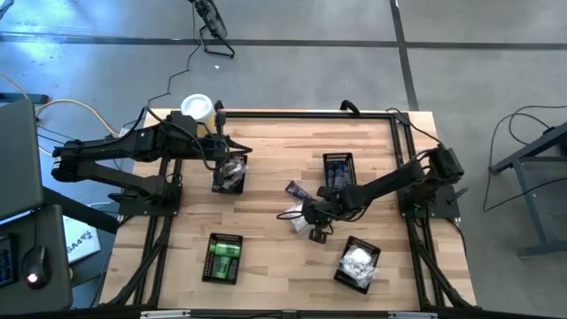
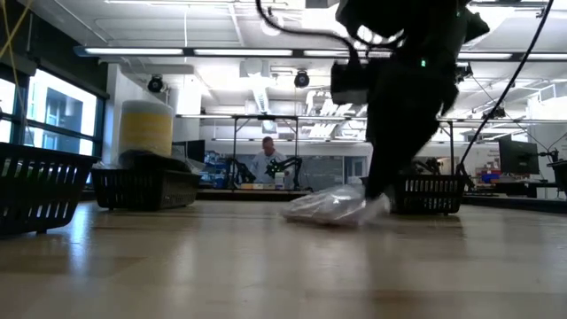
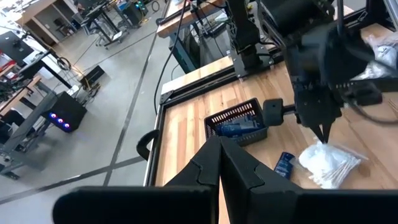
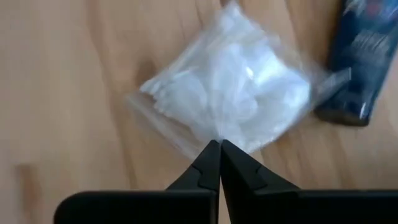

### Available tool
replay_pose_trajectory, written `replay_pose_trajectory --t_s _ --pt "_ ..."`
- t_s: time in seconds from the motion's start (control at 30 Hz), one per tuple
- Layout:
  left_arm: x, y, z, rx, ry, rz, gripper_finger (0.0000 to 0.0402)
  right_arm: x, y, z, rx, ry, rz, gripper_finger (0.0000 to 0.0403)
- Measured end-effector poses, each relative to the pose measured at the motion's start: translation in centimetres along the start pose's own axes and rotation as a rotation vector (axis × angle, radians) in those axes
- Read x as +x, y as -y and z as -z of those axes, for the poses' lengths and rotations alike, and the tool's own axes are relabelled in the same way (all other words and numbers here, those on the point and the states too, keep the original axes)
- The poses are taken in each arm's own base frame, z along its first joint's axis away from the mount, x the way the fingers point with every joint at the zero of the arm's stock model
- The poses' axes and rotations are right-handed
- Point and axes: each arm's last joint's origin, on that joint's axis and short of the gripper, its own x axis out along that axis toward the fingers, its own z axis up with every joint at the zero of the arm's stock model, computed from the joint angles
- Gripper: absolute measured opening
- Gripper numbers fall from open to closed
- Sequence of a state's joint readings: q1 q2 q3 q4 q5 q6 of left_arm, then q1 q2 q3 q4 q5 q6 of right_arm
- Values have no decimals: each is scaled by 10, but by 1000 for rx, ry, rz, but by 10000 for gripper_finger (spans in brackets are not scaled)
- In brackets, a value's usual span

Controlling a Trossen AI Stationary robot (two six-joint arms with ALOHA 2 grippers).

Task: Pick & Place Travel size toiletries
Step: Put the white cotton pack into the bottom right black basket

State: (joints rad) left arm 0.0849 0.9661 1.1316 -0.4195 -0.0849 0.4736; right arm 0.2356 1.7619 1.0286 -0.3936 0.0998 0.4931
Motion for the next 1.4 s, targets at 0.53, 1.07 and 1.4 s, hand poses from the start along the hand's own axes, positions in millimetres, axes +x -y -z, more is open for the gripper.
replay_pose_trajectory --t_s 0.53,1.07,1.4 --pt "0 0 0 0 -3 0 0 -119 6 -12 103 276 -214 2" --pt "0 0 0 0 -3 -2 0 -200 7 46 308 148 -370 2" --pt "0 0 0 0 -3 -1 0 -205 -16 82 405 42 -305 2"
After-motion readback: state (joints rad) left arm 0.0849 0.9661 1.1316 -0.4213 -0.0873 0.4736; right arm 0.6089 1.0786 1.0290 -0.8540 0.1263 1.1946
